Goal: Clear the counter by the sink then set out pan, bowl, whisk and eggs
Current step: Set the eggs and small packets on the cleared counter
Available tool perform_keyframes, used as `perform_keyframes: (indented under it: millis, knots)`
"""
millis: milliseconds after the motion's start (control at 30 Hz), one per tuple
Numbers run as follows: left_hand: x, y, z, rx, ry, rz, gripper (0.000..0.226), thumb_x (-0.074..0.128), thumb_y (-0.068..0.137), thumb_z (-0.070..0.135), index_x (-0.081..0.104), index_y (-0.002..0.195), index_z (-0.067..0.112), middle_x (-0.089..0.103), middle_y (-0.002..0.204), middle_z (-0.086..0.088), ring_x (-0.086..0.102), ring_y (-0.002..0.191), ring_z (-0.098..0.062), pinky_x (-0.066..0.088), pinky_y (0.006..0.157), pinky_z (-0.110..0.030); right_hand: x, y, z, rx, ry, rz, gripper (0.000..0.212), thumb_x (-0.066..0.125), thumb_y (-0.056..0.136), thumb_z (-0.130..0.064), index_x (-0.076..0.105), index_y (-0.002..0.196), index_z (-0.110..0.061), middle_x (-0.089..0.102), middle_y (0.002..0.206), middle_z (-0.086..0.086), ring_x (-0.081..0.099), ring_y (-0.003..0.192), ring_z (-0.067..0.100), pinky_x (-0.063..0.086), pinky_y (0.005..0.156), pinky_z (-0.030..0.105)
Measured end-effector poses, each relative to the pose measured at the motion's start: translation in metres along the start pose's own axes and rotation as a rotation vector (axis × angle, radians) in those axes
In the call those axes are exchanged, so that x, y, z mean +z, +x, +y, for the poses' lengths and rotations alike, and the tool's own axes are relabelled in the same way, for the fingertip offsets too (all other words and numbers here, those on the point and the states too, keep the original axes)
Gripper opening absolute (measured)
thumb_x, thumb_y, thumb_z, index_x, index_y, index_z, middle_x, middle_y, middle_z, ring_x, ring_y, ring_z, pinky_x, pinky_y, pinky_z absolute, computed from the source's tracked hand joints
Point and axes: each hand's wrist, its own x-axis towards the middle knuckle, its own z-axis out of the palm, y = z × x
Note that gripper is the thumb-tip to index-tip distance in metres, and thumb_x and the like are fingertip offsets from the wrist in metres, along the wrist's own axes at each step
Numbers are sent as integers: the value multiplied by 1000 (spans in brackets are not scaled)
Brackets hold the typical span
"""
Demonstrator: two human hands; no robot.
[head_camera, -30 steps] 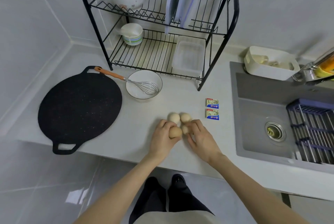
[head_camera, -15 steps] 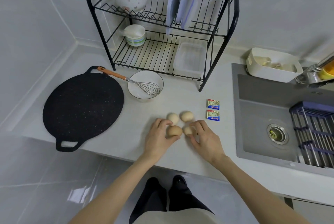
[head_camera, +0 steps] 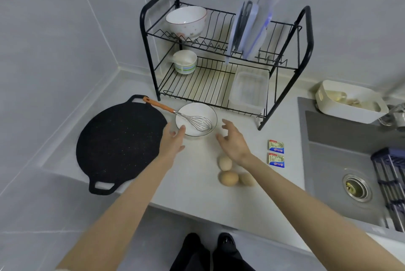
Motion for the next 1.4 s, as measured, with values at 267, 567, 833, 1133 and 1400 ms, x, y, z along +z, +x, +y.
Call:
perform_keyframes:
  millis: [267,567,833,1133,1400]
  knots:
    - [1,24,-13,-26,-76,-90,47,53,95,12,43,141,22,61,91,2,62,91,-25,55,79,-30,23,36,-5,323,319,-17,53,47,94,-22,32,145,-23,65,109,2,66,86,22,51,92,36]
    - [9,28,-16,-33,-144,-42,46,56,90,4,51,134,16,64,80,-2,64,86,-25,56,80,-29,30,38,-8,382,449,131,41,48,92,-19,46,133,-20,59,75,-6,67,78,24,55,87,40]
    - [27,20,-17,-56,-102,-137,47,58,90,5,46,134,15,65,89,-14,64,89,-27,57,75,-25,19,27,9,427,403,228,37,48,91,-23,47,128,-20,62,71,-3,69,85,29,54,87,42]
    - [27,6,-12,-65,12,-166,39,52,96,18,45,134,24,56,107,-7,58,91,-23,51,76,-28,5,12,11,433,499,199,43,51,91,-16,47,134,-16,65,96,3,63,75,23,54,91,39]
    - [14,-32,-9,6,123,-167,23,47,95,10,50,118,10,53,111,-8,59,84,-18,50,73,-26,-22,-28,22,233,261,341,33,48,91,-11,55,124,-13,60,112,4,58,90,22,52,80,38]
